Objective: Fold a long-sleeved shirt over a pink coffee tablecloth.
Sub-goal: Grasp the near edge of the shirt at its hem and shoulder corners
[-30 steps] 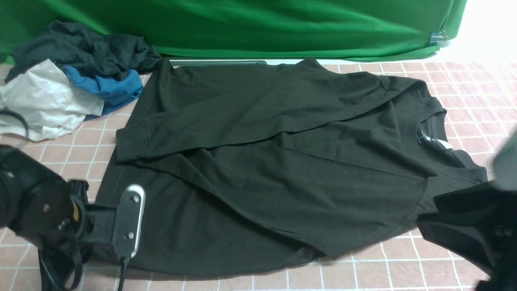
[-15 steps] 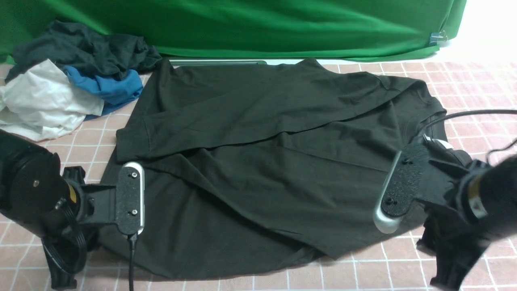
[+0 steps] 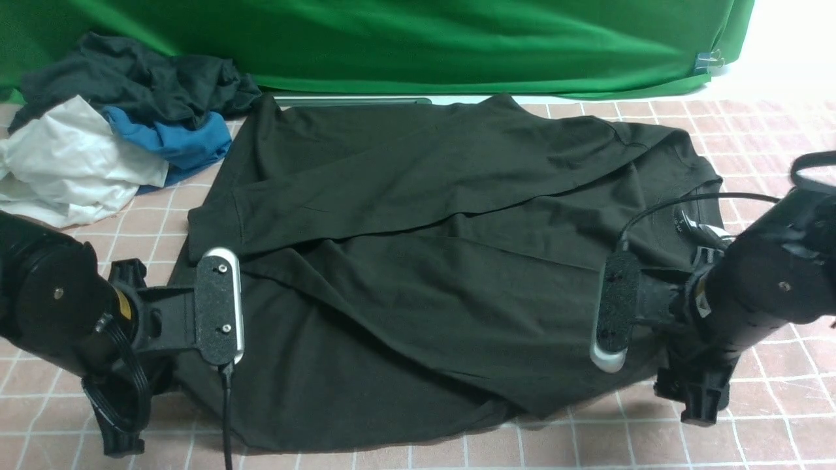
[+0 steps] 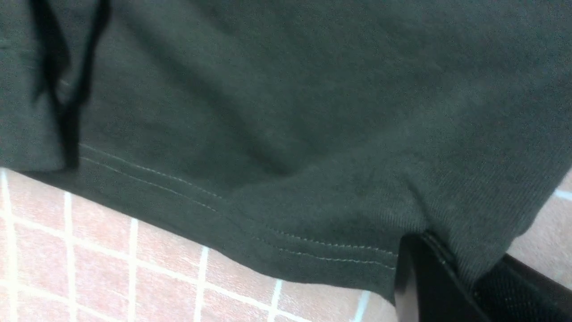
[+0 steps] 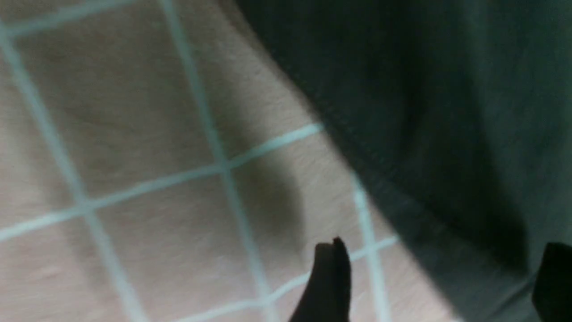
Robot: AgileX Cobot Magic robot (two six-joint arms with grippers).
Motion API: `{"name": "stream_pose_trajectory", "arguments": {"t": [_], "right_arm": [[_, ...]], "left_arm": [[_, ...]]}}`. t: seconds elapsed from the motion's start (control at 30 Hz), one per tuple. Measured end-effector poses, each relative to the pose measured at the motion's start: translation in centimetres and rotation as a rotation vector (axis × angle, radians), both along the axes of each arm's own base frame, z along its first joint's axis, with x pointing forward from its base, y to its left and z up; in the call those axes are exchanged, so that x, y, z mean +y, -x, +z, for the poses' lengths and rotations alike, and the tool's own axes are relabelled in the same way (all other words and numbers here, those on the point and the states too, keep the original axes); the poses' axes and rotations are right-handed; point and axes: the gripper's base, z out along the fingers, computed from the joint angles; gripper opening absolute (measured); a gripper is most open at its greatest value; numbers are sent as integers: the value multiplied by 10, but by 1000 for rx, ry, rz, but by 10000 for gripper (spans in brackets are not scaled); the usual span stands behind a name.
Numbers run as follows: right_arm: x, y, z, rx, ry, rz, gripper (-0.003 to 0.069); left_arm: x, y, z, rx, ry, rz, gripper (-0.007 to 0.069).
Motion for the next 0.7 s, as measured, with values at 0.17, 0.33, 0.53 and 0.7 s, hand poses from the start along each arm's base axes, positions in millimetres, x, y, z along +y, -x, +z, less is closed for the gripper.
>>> {"name": "stream_pose_trajectory", "arguments": {"t": [0.17, 0.33, 0.53, 0.7], "right_arm": [[1, -7, -7, -38, 39, 106, 508], [2, -13, -15, -46, 81, 162, 439], [3, -16, -19, -46, 90, 195, 361], [3, -16, -19, -45, 92, 198, 155]], "left_arm": [[0, 0, 0, -5, 6, 10, 66], [0, 0, 0, -5, 6, 10, 66], [0, 0, 0, -3, 6, 10, 66], [0, 1, 4, -23, 3, 6, 66]]}}
